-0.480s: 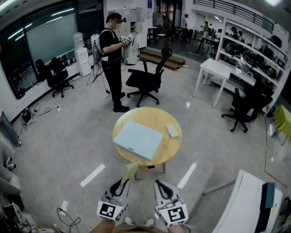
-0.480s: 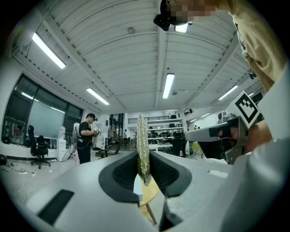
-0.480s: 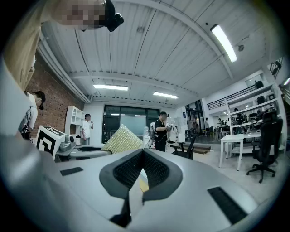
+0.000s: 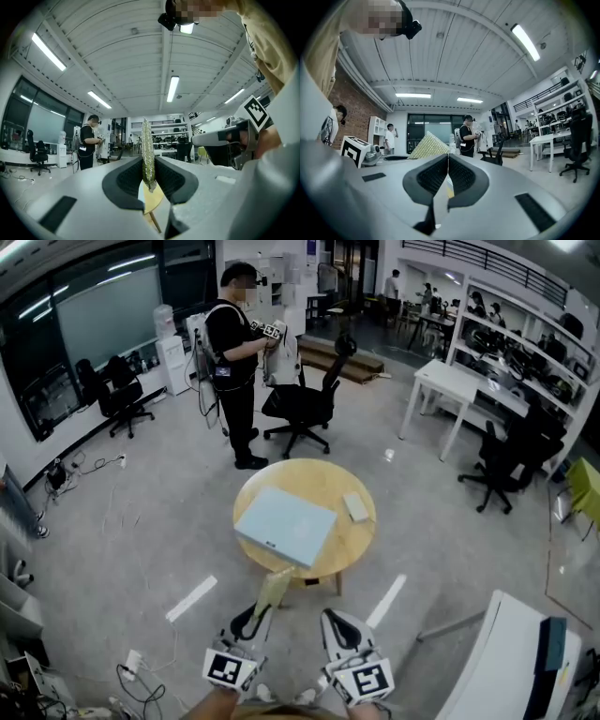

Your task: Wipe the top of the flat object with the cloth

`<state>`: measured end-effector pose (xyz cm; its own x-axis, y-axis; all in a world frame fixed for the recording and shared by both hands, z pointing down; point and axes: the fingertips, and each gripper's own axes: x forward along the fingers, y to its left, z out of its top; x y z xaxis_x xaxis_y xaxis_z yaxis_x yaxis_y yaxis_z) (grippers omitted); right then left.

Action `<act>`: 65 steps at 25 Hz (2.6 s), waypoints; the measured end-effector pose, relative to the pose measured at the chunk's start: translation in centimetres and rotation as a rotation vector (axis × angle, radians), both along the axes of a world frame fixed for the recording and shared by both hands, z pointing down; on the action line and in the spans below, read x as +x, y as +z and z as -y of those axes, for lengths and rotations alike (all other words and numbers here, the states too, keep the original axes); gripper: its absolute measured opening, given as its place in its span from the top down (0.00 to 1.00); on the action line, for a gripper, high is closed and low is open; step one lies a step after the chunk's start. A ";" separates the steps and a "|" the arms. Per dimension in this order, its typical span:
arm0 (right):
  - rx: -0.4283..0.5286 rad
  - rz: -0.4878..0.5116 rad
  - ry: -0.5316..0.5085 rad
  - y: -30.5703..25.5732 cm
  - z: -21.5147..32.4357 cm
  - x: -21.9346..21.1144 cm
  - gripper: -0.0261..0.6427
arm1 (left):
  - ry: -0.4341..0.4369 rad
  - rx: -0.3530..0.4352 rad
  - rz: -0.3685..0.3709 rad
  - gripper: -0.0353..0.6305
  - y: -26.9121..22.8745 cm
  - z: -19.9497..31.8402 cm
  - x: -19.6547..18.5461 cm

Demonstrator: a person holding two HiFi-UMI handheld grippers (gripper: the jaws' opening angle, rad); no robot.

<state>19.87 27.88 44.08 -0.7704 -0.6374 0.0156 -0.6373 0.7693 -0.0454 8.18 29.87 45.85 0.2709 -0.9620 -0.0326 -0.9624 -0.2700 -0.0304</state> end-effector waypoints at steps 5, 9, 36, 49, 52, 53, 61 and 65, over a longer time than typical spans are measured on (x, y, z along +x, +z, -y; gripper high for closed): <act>0.006 -0.032 0.005 0.4 0.0 0.9 0.96 | -0.014 -0.016 -0.014 0.85 0.9 -0.5 0.3; -0.007 -0.037 -0.002 1.2 -0.3 1.8 0.96 | -0.037 -0.041 -0.035 0.85 1.5 -1.4 0.0; -0.045 -0.073 0.020 4.6 16.2 -3.4 0.96 | 0.011 -0.120 -0.063 0.85 6.2 15.7 -5.0; -0.066 -0.087 0.098 5.3 27.8 -12.7 0.96 | 0.176 -0.182 -0.072 0.85 9.4 28.0 -11.2; -0.073 -0.102 0.121 5.3 29.1 -13.3 0.96 | 0.204 -0.184 -0.074 0.85 9.3 29.7 -11.8; -0.074 -0.105 0.126 5.3 29.5 -13.5 0.96 | 0.208 -0.187 -0.076 0.85 9.4 30.3 -12.0; -0.074 -0.127 0.150 6.1 33.5 -11.8 0.96 | 0.214 -0.257 -0.109 0.85 12.3 34.7 -10.9; -0.122 -0.115 0.139 7.6 36.6 -9.0 0.96 | 0.213 -0.298 -0.096 0.85 13.3 37.5 -8.6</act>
